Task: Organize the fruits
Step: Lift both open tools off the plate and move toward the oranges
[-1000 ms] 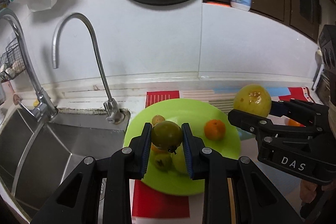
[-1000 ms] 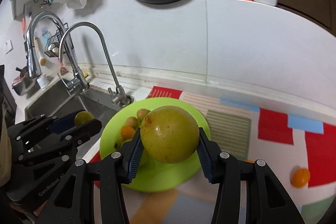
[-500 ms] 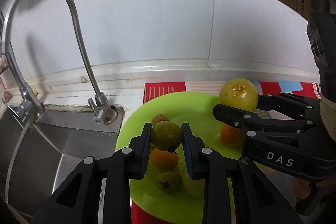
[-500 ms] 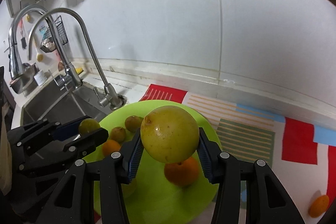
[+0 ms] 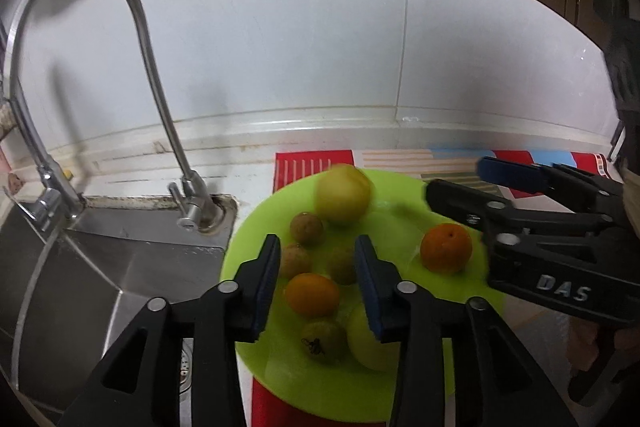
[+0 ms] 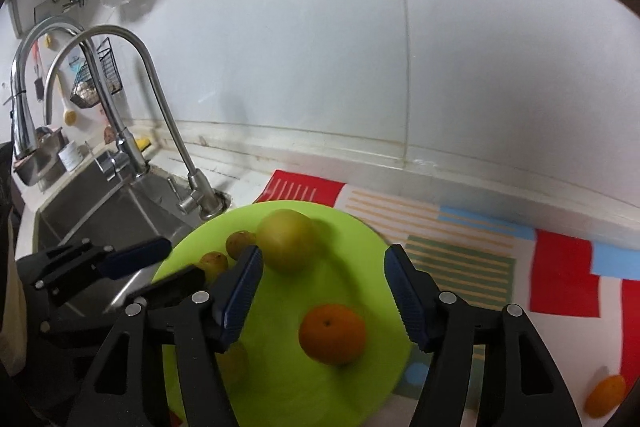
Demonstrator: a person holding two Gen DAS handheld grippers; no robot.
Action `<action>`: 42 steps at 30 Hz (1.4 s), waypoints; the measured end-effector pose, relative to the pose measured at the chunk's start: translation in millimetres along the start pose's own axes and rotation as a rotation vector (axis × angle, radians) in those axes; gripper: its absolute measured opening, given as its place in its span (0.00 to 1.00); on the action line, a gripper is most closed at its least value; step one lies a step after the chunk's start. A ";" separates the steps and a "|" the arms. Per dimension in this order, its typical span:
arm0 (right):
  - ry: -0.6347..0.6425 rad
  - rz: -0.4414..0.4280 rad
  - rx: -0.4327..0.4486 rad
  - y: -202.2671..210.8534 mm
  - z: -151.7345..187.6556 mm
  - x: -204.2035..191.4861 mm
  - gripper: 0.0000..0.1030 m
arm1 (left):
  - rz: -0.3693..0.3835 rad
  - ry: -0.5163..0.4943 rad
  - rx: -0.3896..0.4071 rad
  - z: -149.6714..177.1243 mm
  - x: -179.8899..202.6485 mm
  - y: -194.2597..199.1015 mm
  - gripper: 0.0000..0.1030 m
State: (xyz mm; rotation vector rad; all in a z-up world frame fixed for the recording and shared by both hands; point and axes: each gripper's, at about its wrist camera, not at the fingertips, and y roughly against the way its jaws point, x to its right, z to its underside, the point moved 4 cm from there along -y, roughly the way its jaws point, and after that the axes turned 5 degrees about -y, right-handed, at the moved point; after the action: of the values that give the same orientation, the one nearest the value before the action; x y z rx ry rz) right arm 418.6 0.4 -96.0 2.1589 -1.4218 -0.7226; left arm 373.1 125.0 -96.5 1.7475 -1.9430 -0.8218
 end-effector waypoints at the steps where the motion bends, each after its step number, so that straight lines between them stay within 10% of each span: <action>1: -0.009 0.004 0.010 6.6 0.8 1.4 0.62 | 0.000 0.006 0.005 0.0 -0.5 3.9 0.42; 17: -0.074 0.135 0.125 106.1 13.7 15.6 0.73 | -0.051 0.000 0.108 2.5 19.4 91.4 0.69; 42: -0.102 0.243 0.202 219.0 56.7 46.6 0.74 | -0.044 -0.028 0.199 6.4 88.4 163.4 0.85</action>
State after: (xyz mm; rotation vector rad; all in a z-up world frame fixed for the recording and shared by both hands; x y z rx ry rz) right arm 246.4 -127.5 -10.2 2.0668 -1.8428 -0.6294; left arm 233.9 46.3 -1.7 1.9064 -2.0733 -0.6907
